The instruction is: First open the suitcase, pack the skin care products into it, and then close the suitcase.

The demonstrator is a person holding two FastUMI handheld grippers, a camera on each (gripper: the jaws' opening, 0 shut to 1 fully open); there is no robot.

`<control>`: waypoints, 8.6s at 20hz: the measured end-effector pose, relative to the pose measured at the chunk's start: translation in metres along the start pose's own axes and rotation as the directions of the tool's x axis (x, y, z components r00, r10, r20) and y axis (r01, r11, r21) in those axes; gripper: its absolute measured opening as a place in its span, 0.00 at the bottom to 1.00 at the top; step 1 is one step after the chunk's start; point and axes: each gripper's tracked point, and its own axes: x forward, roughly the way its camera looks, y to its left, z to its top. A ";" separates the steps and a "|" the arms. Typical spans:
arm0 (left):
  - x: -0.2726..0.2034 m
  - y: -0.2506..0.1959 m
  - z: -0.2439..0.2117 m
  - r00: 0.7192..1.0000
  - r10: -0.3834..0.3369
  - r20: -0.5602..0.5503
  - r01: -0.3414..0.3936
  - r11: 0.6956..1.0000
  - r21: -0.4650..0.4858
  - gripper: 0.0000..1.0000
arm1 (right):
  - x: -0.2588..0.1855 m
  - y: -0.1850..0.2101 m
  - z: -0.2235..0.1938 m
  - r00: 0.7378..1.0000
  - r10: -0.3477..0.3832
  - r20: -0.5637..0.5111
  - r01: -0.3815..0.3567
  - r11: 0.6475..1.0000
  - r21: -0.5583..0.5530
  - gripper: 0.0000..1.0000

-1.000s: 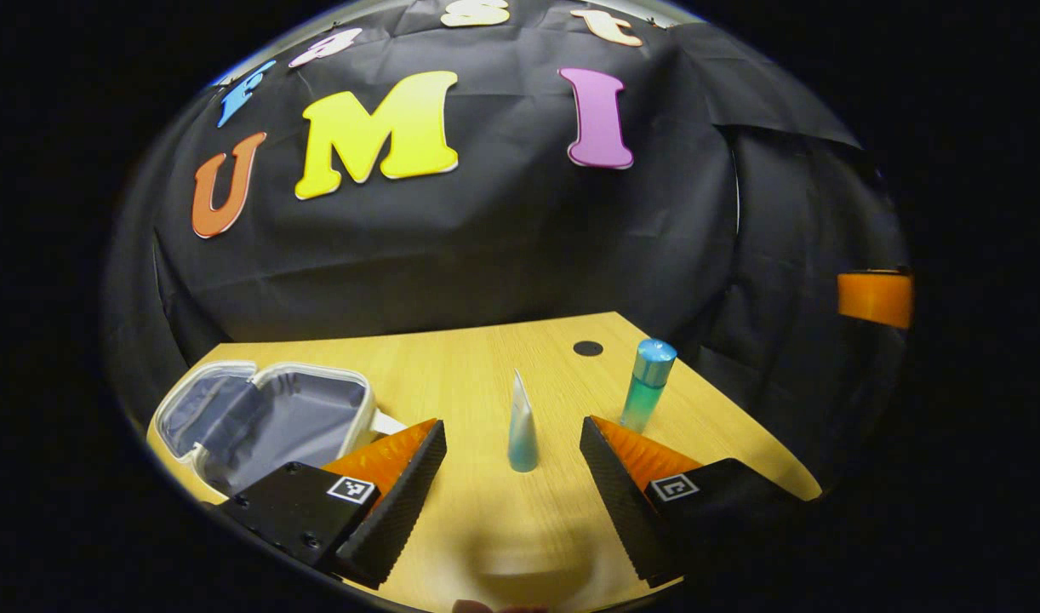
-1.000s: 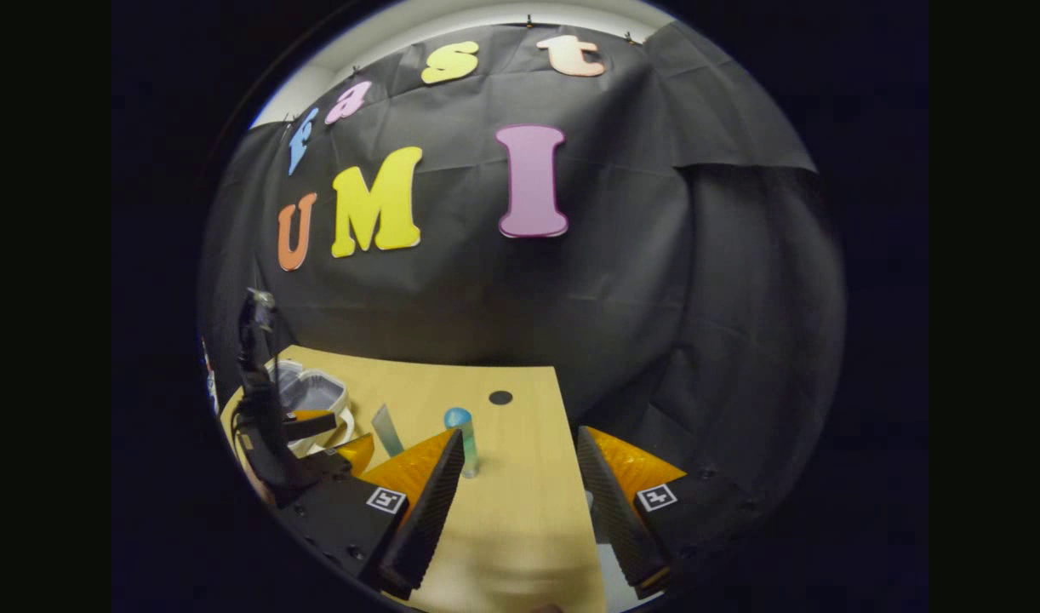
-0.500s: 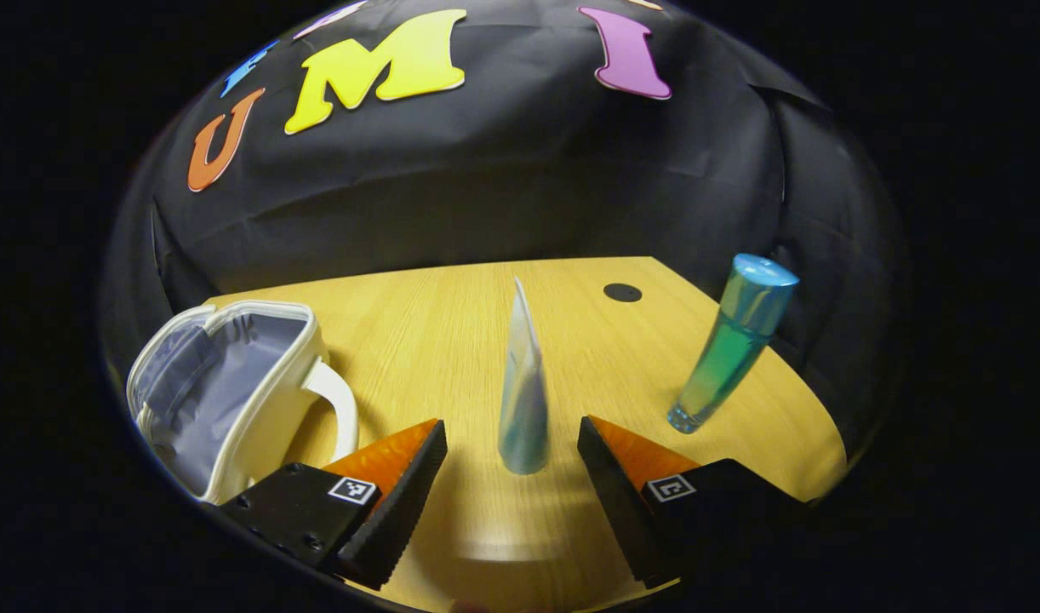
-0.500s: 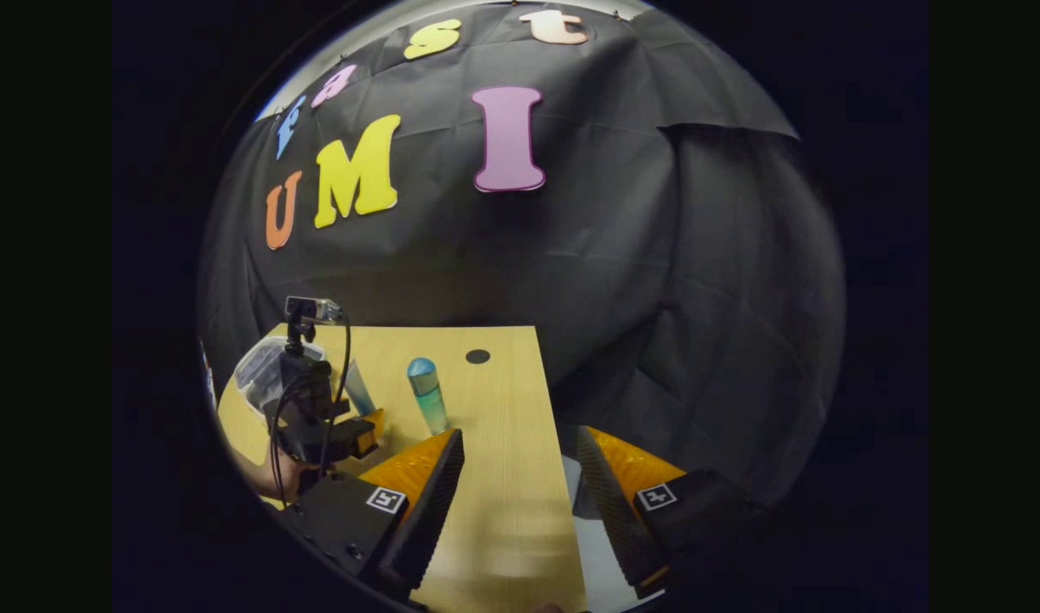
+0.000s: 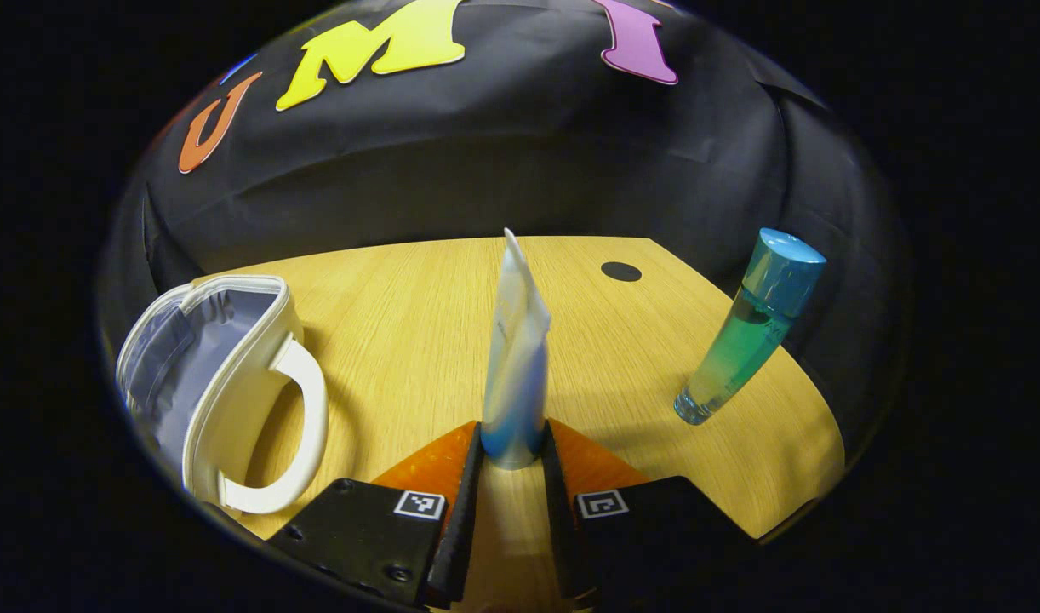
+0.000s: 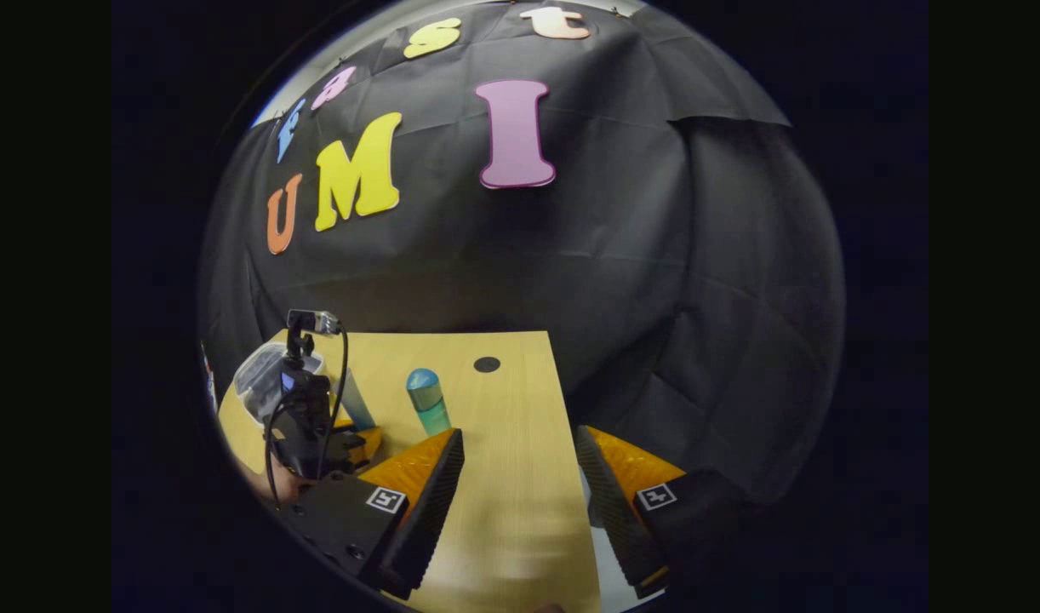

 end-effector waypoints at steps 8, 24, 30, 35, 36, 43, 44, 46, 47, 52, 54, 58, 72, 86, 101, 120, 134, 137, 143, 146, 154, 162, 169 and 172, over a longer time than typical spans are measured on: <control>-0.078 0.006 0.043 0.998 -0.010 0.059 0.014 0.997 -0.074 0.40 | 0.068 0.066 -0.035 0.989 0.145 -0.027 -0.146 0.988 -0.057 0.80; -0.168 0.131 0.058 0.991 0.125 0.052 -0.118 0.986 -0.116 0.40 | 0.161 0.109 -0.068 0.988 0.074 -0.133 -0.075 0.997 0.000 0.38; -0.159 0.212 0.048 0.995 0.098 -0.001 -0.098 0.994 -0.054 0.40 | 0.087 0.112 -0.005 0.993 0.066 -0.095 -0.062 0.997 0.041 0.34; -0.143 0.265 0.032 0.996 0.070 -0.049 -0.070 0.998 0.000 0.40 | 0.009 0.125 0.025 0.993 0.064 -0.095 -0.060 0.997 0.044 0.34; -0.137 0.272 0.025 0.996 0.064 -0.066 -0.064 0.998 0.009 0.40 | -0.003 0.129 0.027 0.993 0.059 -0.097 -0.055 0.998 0.043 0.34; -0.107 0.295 -0.021 0.973 0.035 -0.227 -0.037 0.999 -0.003 0.40 | -0.049 0.162 0.032 0.994 0.043 -0.099 -0.038 0.998 0.047 0.34; -0.102 0.294 -0.029 0.965 0.026 -0.263 -0.027 1.000 -0.001 0.40 | -0.052 0.164 0.032 0.994 0.044 -0.098 -0.040 0.998 0.043 0.31; -0.094 0.294 -0.040 0.950 0.013 -0.313 -0.013 1.000 0.002 0.40 | -0.057 0.169 0.029 0.993 0.044 -0.109 -0.040 0.999 0.037 0.34; -0.090 0.293 -0.045 0.943 0.008 -0.332 -0.007 1.000 0.006 0.41 | -0.057 0.171 0.029 0.993 0.043 -0.110 -0.039 0.999 0.038 0.34; -0.075 0.298 -0.043 0.930 0.067 -0.362 -0.035 0.995 0.094 0.40 | -0.059 0.182 0.028 0.992 0.055 -0.113 -0.053 0.998 0.025 0.34; -0.070 0.297 -0.040 0.927 0.090 -0.363 -0.040 0.989 0.144 0.40 | -0.055 0.189 0.028 0.991 0.070 -0.118 -0.067 0.997 0.023 0.34; -0.063 0.293 -0.036 0.927 0.108 -0.360 -0.053 0.986 0.161 0.40 | -0.054 0.206 0.035 0.989 0.103 -0.108 -0.104 0.994 -0.009 0.34; -0.072 0.283 -0.017 0.938 0.069 -0.340 -0.037 0.994 0.101 0.57 | -0.059 0.260 0.043 0.977 0.189 -0.098 -0.195 0.979 -0.065 0.31; -0.258 0.399 -0.003 0.968 0.242 -0.064 -0.250 0.941 -0.227 0.97 | 0.076 0.501 -0.060 0.835 0.397 -0.381 -0.408 0.911 0.057 0.34; -0.273 0.432 -0.027 0.973 0.215 -0.077 -0.229 0.926 -0.299 0.97 | 0.133 0.506 -0.134 0.789 0.198 -0.582 -0.135 0.979 0.149 0.34; -0.279 0.494 -0.019 0.960 0.274 -0.053 -0.276 0.900 -0.338 0.97 | 0.130 0.505 -0.136 0.793 0.087 -0.603 -0.084 0.996 0.033 0.41; -0.243 0.598 0.022 0.963 0.237 0.126 -0.173 0.907 -0.383 0.97 | 0.007 0.505 0.008 0.879 0.405 -0.254 -0.440 0.892 -0.101 0.77; -0.207 0.617 0.012 0.982 0.159 0.102 -0.098 0.891 -0.444 0.98 | -0.013 0.488 0.031 0.888 0.419 -0.188 -0.451 0.874 -0.183 0.77; -0.138 0.652 -0.006 0.996 0.086 0.037 -0.052 0.841 -0.538 0.96 | -0.023 0.449 0.037 0.913 0.369 -0.175 -0.403 0.885 -0.234 0.77; -0.112 0.663 -0.011 0.997 0.079 -0.013 -0.071 0.804 -0.590 0.96 | -0.024 0.434 0.031 0.922 0.340 -0.184 -0.378 0.891 -0.251 0.77; -0.085 0.658 -0.021 0.984 0.083 -0.158 -0.145 0.887 -0.439 0.41 | -0.028 0.405 0.039 0.948 0.279 -0.152 -0.306 0.930 -0.204 0.80; -0.104 0.653 0.004 0.982 0.129 -0.136 -0.176 0.889 -0.422 0.17 | -0.056 0.364 0.058 0.976 0.214 -0.026 -0.216 0.970 -0.111 0.80; -0.152 0.627 0.057 0.972 0.231 -0.034 -0.229 0.910 -0.345 0.11 | -0.087 0.351 0.082 0.964 0.252 0.084 -0.230 0.951 -0.206 0.80; -0.180 0.605 0.089 0.959 0.281 0.028 -0.261 0.922 -0.285 0.11 | -0.104 0.349 0.086 0.951 0.290 0.111 -0.258 0.937 -0.234 0.80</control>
